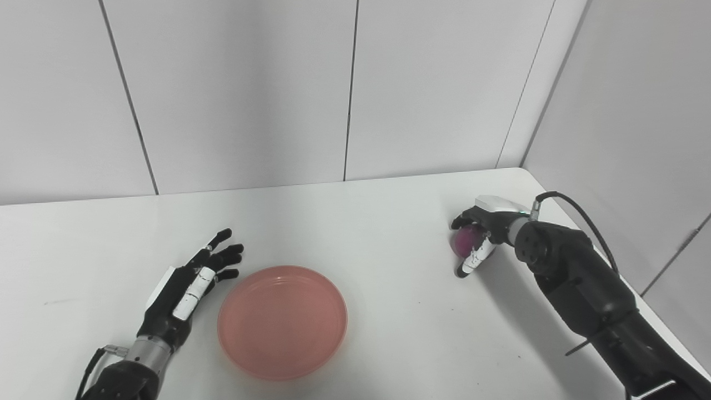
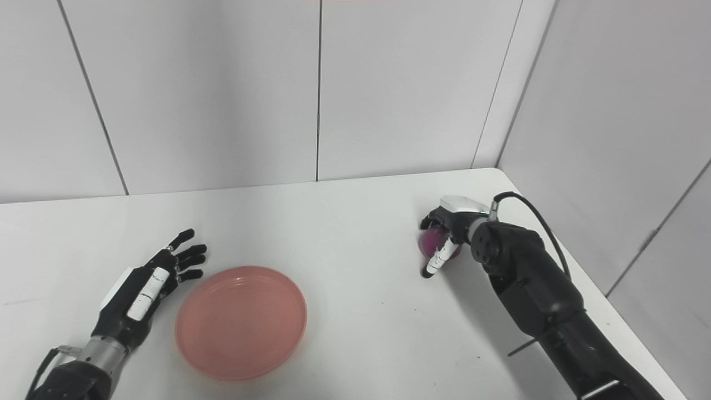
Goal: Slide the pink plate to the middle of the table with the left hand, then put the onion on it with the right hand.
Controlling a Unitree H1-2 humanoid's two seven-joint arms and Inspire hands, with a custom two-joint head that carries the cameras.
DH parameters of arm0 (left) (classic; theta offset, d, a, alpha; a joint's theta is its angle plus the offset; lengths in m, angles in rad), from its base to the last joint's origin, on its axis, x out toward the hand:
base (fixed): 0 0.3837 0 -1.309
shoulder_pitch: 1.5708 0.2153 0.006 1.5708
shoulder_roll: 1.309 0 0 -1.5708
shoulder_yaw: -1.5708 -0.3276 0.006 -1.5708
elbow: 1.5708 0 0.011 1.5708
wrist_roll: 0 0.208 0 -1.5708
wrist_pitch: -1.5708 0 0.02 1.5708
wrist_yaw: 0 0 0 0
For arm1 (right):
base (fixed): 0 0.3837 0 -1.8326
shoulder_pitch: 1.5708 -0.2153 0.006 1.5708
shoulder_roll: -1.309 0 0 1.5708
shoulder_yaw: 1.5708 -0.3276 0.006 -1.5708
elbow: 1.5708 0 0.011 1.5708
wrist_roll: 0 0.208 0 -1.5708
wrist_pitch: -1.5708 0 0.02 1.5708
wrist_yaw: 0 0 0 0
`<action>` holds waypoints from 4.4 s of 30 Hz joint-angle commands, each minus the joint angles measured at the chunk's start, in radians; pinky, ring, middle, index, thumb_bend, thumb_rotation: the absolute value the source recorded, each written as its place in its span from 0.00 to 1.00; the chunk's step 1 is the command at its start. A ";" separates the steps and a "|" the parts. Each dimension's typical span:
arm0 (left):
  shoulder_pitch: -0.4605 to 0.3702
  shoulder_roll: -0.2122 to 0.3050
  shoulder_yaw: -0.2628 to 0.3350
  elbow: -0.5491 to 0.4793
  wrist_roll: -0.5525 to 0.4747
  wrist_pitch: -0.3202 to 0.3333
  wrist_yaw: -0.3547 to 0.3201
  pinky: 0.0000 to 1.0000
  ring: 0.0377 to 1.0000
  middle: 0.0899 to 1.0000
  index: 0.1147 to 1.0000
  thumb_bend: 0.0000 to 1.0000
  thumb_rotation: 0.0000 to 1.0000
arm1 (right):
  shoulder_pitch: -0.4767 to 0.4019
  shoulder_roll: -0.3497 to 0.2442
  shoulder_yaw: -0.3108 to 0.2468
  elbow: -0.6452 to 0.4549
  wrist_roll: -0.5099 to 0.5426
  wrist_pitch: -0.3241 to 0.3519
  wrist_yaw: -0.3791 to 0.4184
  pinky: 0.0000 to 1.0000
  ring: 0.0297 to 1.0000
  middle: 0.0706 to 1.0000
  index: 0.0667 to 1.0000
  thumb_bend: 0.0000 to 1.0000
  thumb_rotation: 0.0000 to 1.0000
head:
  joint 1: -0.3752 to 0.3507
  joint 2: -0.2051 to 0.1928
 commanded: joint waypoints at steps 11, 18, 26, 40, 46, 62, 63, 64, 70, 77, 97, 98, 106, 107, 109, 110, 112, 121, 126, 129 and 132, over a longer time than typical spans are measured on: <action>0.008 0.000 -0.008 0.062 0.004 -0.011 -0.009 0.82 0.85 0.83 0.87 0.79 0.85 | -0.013 -0.033 -0.016 -0.003 -0.015 0.018 0.025 0.60 0.76 0.83 0.78 0.97 0.05 | -0.001 0.001; 0.008 -0.001 -0.008 0.062 0.005 -0.011 -0.006 0.82 0.84 0.83 0.87 0.78 0.86 | -0.010 -0.030 -0.013 -0.011 -0.019 0.017 0.025 0.56 0.74 0.82 0.78 0.92 0.01 | 0.001 0.000; 0.007 -0.003 -0.007 0.057 0.000 -0.006 -0.009 0.83 0.85 0.83 0.87 0.79 0.85 | -0.007 -0.036 -0.005 -0.001 0.009 0.001 -0.009 0.52 0.68 0.80 0.77 0.90 0.00 | 0.002 -0.002; -0.004 -0.003 -0.009 0.093 -0.001 -0.038 -0.011 0.82 0.85 0.83 0.87 0.83 0.86 | -0.010 -0.052 0.034 0.024 0.015 -0.025 -0.060 0.48 0.53 0.60 0.67 0.84 0.00 | 0.003 0.000; 0.002 -0.003 -0.007 0.067 0.001 -0.011 -0.010 0.83 0.85 0.83 0.87 0.79 0.86 | -0.007 -0.053 0.038 0.036 0.037 -0.043 -0.092 0.36 0.42 0.45 0.64 0.57 0.00 | 0.004 0.000; 0.004 -0.003 -0.008 0.045 0.005 0.012 -0.009 0.84 0.86 0.84 0.88 0.74 0.86 | 0.002 -0.062 0.038 -0.001 0.070 -0.038 -0.101 0.29 0.36 0.44 0.61 0.56 0.00 | 0.005 0.002; 0.002 -0.003 -0.008 0.048 0.005 0.011 -0.009 0.84 0.86 0.84 0.88 0.74 0.86 | 0.002 -0.062 0.035 -0.011 0.072 -0.038 -0.103 0.29 0.36 0.44 0.61 0.56 0.00 | 0.005 0.001; 0.002 -0.003 -0.008 0.050 0.005 0.010 -0.009 0.84 0.86 0.84 0.88 0.74 0.86 | 0.002 -0.062 0.033 -0.016 0.074 -0.038 -0.104 0.29 0.36 0.44 0.60 0.57 0.00 | 0.005 0.001; -0.003 -0.002 -0.008 0.065 0.005 -0.002 -0.011 0.83 0.86 0.84 0.88 0.76 0.86 | -0.015 -0.069 0.036 -0.136 0.057 -0.019 -0.060 0.34 0.41 0.42 0.49 0.53 0.00 | 0.007 -0.001; 0.001 -0.008 -0.014 0.050 0.015 0.007 -0.003 0.82 0.85 0.83 0.88 0.75 0.86 | -0.049 -0.056 0.027 -0.300 0.065 -0.035 -0.013 0.37 0.40 0.43 0.52 0.52 0.00 | 0.011 -0.001; 0.004 -0.068 -0.030 0.103 0.046 -0.012 0.044 0.83 0.85 0.83 0.86 0.78 0.82 | -0.084 0.004 0.021 -0.505 0.113 -0.083 0.039 0.41 0.39 0.47 0.50 0.52 0.00 | 0.194 -0.021; 0.003 -0.073 -0.033 0.108 0.052 -0.015 0.050 0.83 0.85 0.83 0.86 0.78 0.82 | -0.081 0.008 0.020 -0.511 0.119 -0.088 0.036 0.41 0.39 0.47 0.50 0.51 0.00 | 0.202 -0.022; -0.006 -0.111 -0.049 0.157 0.093 -0.045 0.091 0.82 0.83 0.82 0.86 0.79 0.85 | -0.056 0.020 0.016 -0.497 0.170 -0.168 0.000 0.39 0.39 0.47 0.50 0.51 0.00 | 0.297 -0.034; -0.007 -0.115 -0.050 0.163 0.096 -0.049 0.095 0.82 0.83 0.82 0.86 0.79 0.85 | -0.055 0.021 0.016 -0.489 0.176 -0.178 -0.001 0.40 0.39 0.48 0.49 0.52 0.00 | 0.311 -0.036; -0.010 -0.123 -0.050 0.176 0.099 -0.056 0.102 0.81 0.83 0.82 0.86 0.78 0.85 | -0.054 0.025 0.019 -0.469 0.188 -0.211 -0.010 0.40 0.40 0.48 0.48 0.52 0.00 | 0.326 -0.039; -0.011 -0.127 -0.050 0.183 0.100 -0.061 0.105 0.80 0.83 0.82 0.86 0.78 0.85 | -0.054 0.029 0.021 -0.462 0.192 -0.223 -0.013 0.40 0.40 0.48 0.48 0.52 0.00 | 0.328 -0.039; -0.013 -0.133 -0.051 0.192 0.101 -0.068 0.110 0.80 0.83 0.82 0.86 0.77 0.84 | -0.052 0.032 0.021 -0.452 0.199 -0.239 -0.018 0.41 0.40 0.48 0.48 0.52 0.00 | 0.339 -0.041; -0.019 -0.152 -0.053 0.225 0.100 -0.096 0.124 0.79 0.82 0.82 0.86 0.80 0.82 | -0.044 0.071 0.040 -0.447 0.191 -0.263 -0.021 0.39 0.39 0.48 0.49 0.52 0.00 | 0.384 -0.038; -0.019 -0.158 -0.048 0.229 0.105 -0.097 0.127 0.79 0.82 0.81 0.85 0.79 0.82 | -0.048 0.092 0.057 -0.447 0.186 -0.253 -0.002 0.39 0.39 0.47 0.49 0.52 0.00 | 0.392 -0.039; -0.021 -0.159 -0.049 0.235 0.110 -0.102 0.129 0.78 0.82 0.82 0.85 0.80 0.82 | -0.057 0.112 0.079 -0.443 0.177 -0.244 0.008 0.39 0.39 0.47 0.49 0.52 0.00 | 0.393 -0.039; -0.021 -0.160 -0.050 0.237 0.112 -0.104 0.129 0.78 0.82 0.82 0.85 0.81 0.83 | -0.070 0.137 0.103 -0.452 0.158 -0.230 0.026 0.40 0.39 0.47 0.49 0.52 0.00 | 0.397 -0.040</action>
